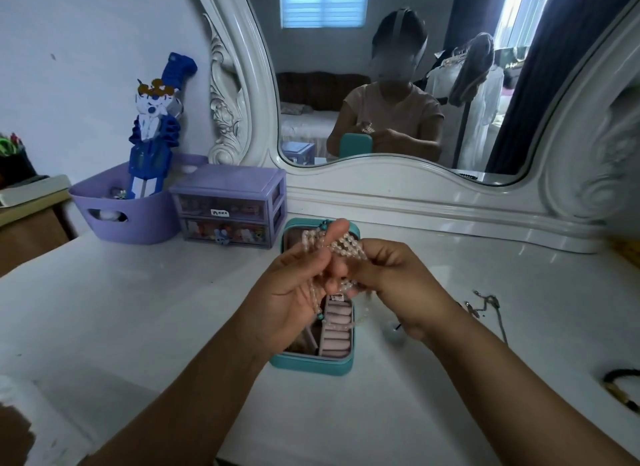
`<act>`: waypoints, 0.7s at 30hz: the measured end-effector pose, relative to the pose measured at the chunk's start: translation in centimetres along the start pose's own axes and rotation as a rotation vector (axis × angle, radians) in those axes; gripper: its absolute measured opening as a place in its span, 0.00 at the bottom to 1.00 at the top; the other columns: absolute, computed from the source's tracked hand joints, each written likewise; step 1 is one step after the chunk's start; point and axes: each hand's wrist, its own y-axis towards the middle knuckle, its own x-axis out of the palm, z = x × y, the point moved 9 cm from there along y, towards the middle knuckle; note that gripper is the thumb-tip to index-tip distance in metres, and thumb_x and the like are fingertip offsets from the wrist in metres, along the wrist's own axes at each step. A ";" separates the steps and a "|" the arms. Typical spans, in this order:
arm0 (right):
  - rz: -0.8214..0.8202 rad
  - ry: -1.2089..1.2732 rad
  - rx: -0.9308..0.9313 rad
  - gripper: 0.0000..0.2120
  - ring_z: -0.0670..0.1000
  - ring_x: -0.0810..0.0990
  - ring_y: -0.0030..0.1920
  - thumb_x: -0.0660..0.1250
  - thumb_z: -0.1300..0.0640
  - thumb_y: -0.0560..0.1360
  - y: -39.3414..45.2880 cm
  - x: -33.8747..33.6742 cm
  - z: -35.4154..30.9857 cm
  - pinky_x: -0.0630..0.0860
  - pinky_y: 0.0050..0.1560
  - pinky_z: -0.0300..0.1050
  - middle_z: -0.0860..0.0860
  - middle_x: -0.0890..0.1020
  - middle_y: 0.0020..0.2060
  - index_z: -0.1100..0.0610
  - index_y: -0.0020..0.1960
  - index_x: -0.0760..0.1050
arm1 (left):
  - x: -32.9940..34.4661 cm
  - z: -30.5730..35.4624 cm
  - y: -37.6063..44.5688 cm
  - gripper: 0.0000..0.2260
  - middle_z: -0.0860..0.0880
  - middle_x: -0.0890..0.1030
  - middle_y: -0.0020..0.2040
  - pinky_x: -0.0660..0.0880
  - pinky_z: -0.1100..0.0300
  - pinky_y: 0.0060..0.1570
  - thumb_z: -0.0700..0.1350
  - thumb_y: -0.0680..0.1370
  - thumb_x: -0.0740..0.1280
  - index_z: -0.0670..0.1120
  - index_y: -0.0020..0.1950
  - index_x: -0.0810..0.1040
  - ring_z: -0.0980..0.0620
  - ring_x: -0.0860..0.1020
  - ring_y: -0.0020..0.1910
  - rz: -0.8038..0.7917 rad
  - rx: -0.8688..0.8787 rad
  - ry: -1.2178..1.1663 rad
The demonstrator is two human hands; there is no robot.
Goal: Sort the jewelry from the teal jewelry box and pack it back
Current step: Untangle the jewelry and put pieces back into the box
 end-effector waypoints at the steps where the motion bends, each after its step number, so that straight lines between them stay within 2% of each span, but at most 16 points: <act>1: -0.041 0.073 0.022 0.05 0.48 0.76 0.33 0.68 0.61 0.70 -0.3 0.3 0.0 0.73 0.34 0.35 0.56 0.82 0.33 0.63 0.42 0.79 | -0.1 0.2 0.0 0.28 0.50 0.82 0.33 0.78 0.61 0.37 0.46 0.62 0.77 0.43 0.61 0.77 0.56 0.77 0.30 0.000 0.007 0.016; 3: -0.096 0.124 0.068 0.02 0.44 0.73 0.28 0.67 0.62 0.70 -0.6 0.4 0.2 0.71 0.31 0.33 0.49 0.81 0.29 0.60 0.40 0.79 | -0.2 1.0 0.1 0.30 0.49 0.83 0.36 0.79 0.56 0.39 0.45 0.64 0.76 0.44 0.64 0.72 0.55 0.78 0.33 -0.003 0.030 0.034; 5: -0.119 0.052 0.127 0.04 0.44 0.72 0.27 0.67 0.66 0.70 -0.8 -0.1 0.8 0.71 0.34 0.35 0.50 0.78 0.26 0.61 0.38 0.78 | -0.8 1.9 0.1 0.33 0.49 0.83 0.39 0.78 0.58 0.42 0.45 0.62 0.77 0.44 0.65 0.70 0.54 0.80 0.37 0.034 0.068 0.038; 9: -0.171 -0.081 0.106 0.05 0.45 0.79 0.38 0.67 0.68 0.70 -1.4 -0.1 0.6 0.75 0.44 0.36 0.50 0.80 0.33 0.60 0.37 0.78 | -2.1 2.7 -0.3 0.34 0.47 0.84 0.51 0.78 0.61 0.49 0.42 0.63 0.77 0.45 0.67 0.68 0.50 0.81 0.53 0.113 0.101 0.111; 11: -0.189 -0.128 0.023 0.07 0.47 0.79 0.42 0.66 0.69 0.71 -1.4 0.3 -0.4 0.75 0.47 0.38 0.51 0.81 0.37 0.59 0.40 0.79 | -2.2 2.4 -0.5 0.31 0.48 0.83 0.55 0.77 0.62 0.51 0.37 0.68 0.70 0.46 0.69 0.65 0.50 0.79 0.57 0.142 0.060 0.255; 13: -0.154 -0.234 -0.054 0.07 0.46 0.78 0.41 0.67 0.68 0.72 -1.2 0.3 -1.3 0.74 0.44 0.37 0.52 0.82 0.37 0.58 0.41 0.80 | -1.9 1.8 -0.9 0.26 0.47 0.83 0.55 0.78 0.61 0.48 0.35 0.69 0.66 0.49 0.66 0.68 0.49 0.80 0.55 0.131 -0.017 0.411; 16: -0.044 -0.344 -0.158 0.10 0.40 0.79 0.35 0.67 0.70 0.71 -0.7 0.1 -2.4 0.73 0.39 0.30 0.52 0.84 0.36 0.57 0.40 0.82 | -2.1 1.0 -1.6 0.15 0.44 0.84 0.48 0.79 0.57 0.42 0.34 0.70 0.70 0.47 0.54 0.76 0.45 0.83 0.47 0.127 -0.156 0.652; 18: -0.005 -0.341 -0.205 0.12 0.44 0.82 0.37 0.66 0.72 0.69 -0.5 0.2 -2.6 0.78 0.41 0.37 0.52 0.84 0.36 0.56 0.39 0.81 | -2.6 0.6 -2.1 0.11 0.44 0.85 0.43 0.80 0.54 0.43 0.36 0.68 0.71 0.43 0.49 0.79 0.46 0.83 0.43 0.143 -0.207 0.730; 21: -0.031 -0.336 -0.197 0.08 0.52 0.82 0.40 0.69 0.68 0.70 -0.2 0.8 -1.8 0.79 0.45 0.49 0.52 0.84 0.36 0.56 0.39 0.80 | -3.3 0.1 -2.5 0.06 0.43 0.85 0.42 0.79 0.54 0.45 0.37 0.69 0.71 0.43 0.44 0.82 0.45 0.83 0.42 0.154 -0.280 0.719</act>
